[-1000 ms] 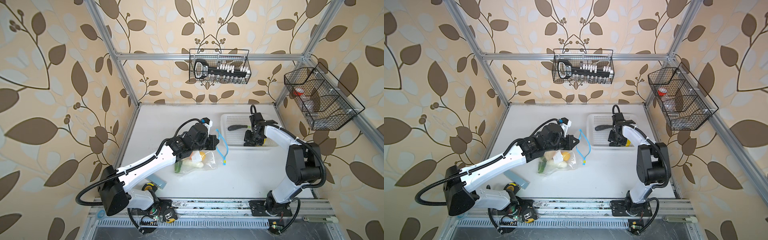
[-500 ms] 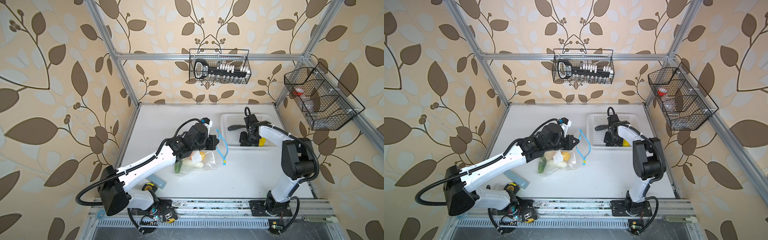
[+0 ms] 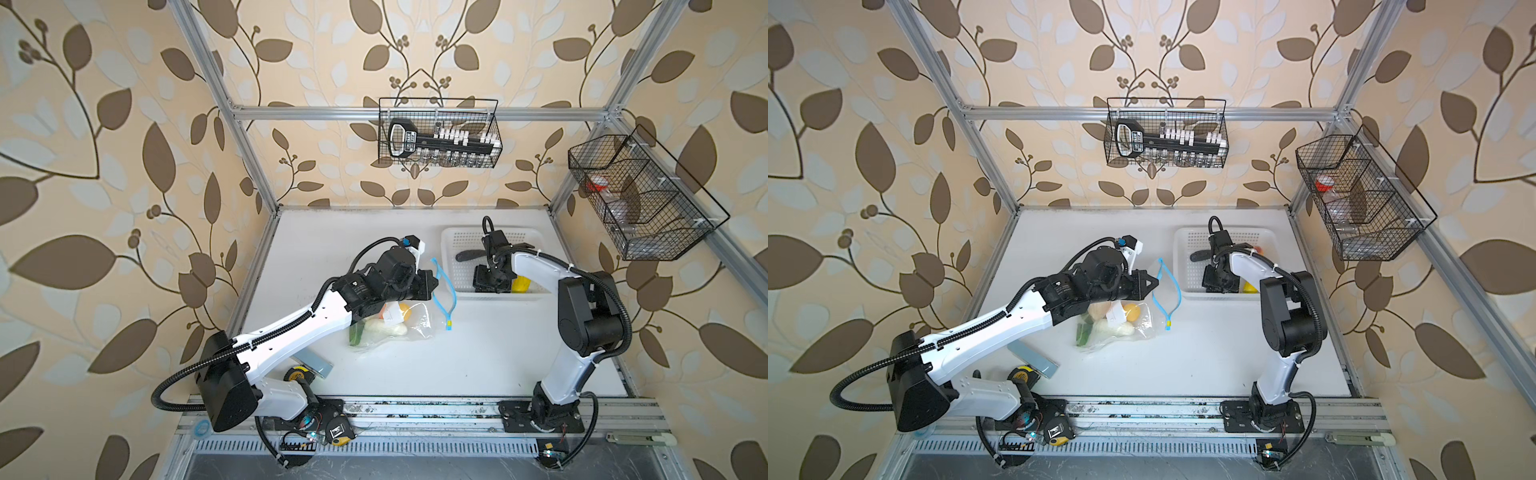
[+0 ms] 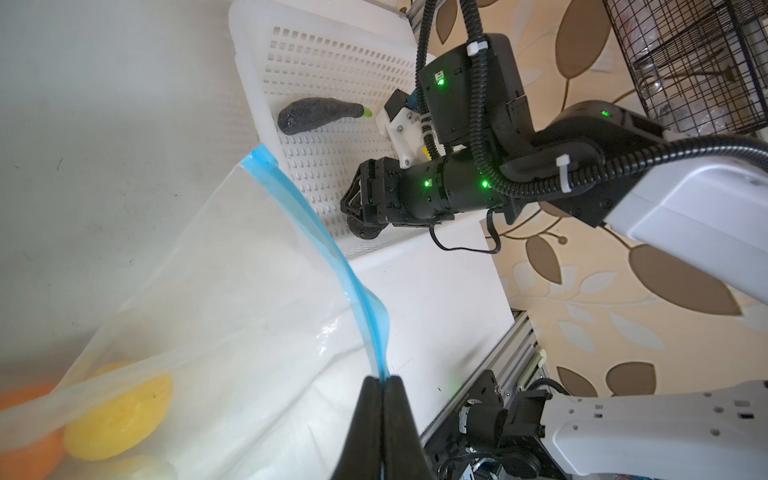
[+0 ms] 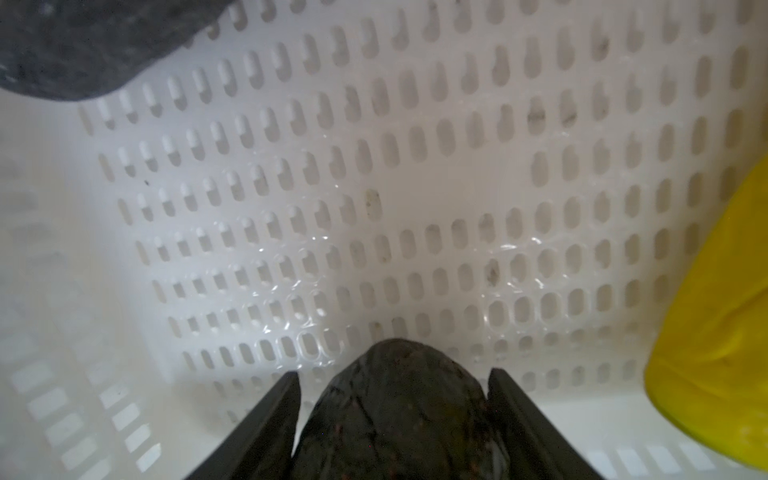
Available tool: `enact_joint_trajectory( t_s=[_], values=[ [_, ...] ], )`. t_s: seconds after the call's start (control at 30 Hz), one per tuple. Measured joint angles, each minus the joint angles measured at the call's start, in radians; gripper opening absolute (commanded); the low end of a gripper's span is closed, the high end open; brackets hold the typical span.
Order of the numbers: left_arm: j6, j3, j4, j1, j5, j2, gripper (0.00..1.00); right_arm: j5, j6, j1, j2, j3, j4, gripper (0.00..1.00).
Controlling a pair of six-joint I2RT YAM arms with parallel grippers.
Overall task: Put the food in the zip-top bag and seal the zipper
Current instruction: 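Close the right gripper on the dark avocado, then lift the avocado with the right gripper and carry it over the bag opening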
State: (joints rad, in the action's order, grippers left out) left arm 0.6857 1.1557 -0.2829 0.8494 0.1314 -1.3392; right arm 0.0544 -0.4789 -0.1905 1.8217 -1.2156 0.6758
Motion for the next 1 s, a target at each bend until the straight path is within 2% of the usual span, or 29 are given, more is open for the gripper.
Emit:
enact_joint_trajectory(
  t_s=[0.43,1.0],
  values=[
    [0.0,0.0,0.0,0.0,0.0,0.0,0.0,-0.055,-0.019,0.008,-0.003,0.0,-0.016,0.54],
    [0.001,0.0,0.0,0.0,-0.002,0.0,0.0,-0.089,-0.039,0.023,-0.082,0.0,-0.041,0.48]
  ],
)
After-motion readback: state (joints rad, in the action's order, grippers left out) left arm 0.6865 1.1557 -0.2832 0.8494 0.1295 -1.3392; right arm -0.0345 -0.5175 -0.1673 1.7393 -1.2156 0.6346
